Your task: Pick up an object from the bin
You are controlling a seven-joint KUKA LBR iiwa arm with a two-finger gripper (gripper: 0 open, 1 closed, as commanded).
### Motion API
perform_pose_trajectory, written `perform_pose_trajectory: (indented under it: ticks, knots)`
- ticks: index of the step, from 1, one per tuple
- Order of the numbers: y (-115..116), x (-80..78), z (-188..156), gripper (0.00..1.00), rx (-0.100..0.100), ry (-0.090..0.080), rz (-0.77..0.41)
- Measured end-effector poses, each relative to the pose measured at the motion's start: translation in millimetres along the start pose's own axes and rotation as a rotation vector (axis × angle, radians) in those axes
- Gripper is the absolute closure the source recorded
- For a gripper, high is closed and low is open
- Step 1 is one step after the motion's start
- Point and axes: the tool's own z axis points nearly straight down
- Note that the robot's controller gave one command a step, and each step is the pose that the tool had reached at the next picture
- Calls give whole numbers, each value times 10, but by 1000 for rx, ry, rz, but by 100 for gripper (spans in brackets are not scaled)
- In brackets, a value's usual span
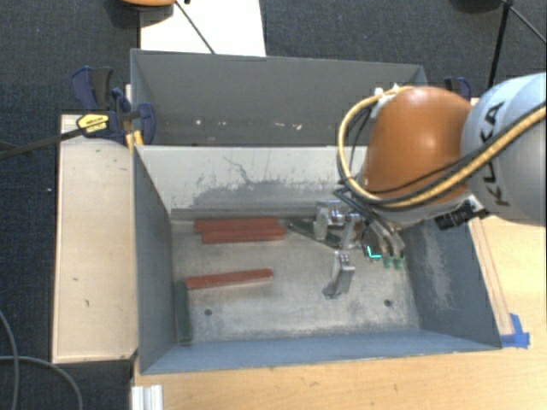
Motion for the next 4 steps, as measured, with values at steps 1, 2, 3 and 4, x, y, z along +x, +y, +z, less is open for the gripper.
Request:
perform_pose_trajectory:
  ticks: [1,2,3,4]
  knots:
    - [-2,-5,-6,0,0,-2,1]
    - [366,-122,551,0,-1,-8,-11]
    - [763,-354,1142,0,-1,-6,3]
    - [814,-620,1437,100,-1,-3,-42]
